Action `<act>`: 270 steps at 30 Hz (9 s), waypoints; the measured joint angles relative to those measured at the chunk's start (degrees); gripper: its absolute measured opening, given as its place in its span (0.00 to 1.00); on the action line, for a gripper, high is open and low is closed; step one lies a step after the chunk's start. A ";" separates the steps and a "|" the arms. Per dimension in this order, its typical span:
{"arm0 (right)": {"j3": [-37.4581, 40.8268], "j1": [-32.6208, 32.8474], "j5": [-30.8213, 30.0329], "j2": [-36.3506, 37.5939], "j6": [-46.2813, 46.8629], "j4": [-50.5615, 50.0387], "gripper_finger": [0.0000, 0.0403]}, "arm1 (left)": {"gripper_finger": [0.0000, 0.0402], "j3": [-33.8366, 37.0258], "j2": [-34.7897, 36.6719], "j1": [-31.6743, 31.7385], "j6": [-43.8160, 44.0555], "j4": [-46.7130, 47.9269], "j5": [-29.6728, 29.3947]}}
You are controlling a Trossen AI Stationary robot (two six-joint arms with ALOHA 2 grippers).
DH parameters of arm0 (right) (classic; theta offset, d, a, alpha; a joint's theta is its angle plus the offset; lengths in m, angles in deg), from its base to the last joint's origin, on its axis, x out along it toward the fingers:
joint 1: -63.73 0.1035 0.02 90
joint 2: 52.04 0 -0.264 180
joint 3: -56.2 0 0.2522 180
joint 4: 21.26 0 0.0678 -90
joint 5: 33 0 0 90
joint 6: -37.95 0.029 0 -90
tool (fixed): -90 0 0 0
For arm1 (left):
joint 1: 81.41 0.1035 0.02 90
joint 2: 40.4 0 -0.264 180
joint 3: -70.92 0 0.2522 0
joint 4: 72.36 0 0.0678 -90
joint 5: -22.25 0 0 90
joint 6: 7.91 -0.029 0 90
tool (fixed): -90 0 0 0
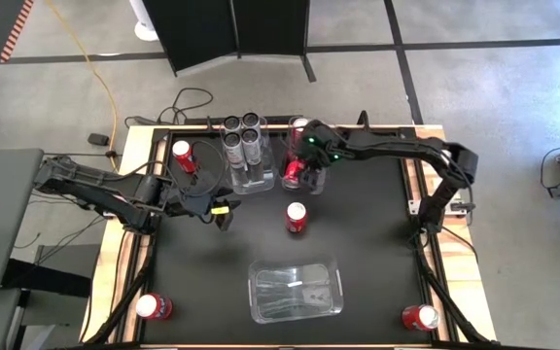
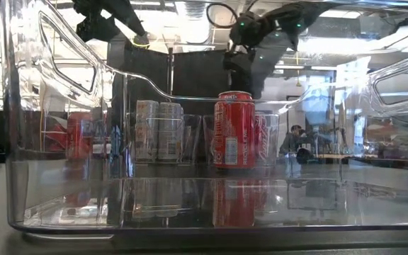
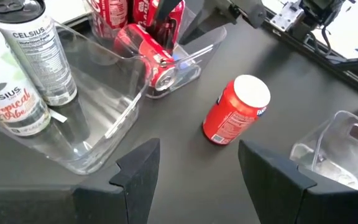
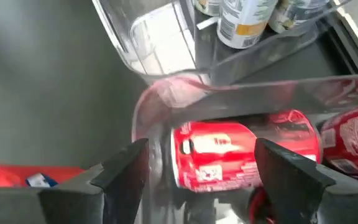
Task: Sort soda cans
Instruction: Remove the bottom right red soda can from the top right transparent bin, then adjust the red soda can in the top right transparent bin
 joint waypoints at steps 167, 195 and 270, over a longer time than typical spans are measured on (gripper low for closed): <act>-10.05 -1.86 -8.09 -13.67 66.00 -6.73 0.79 | 0.72 0.00 0.00 9.31 -7.98 15.69 -2.80; -8.96 0.72 -12.76 -16.02 72.40 -10.14 0.79 | 0.72 0.07 -0.02 9.14 -5.66 15.77 -3.04; -10.08 18.53 0.32 8.80 12.29 -4.63 0.60 | 0.99 0.02 -1.49 20.39 -21.86 -21.24 44.18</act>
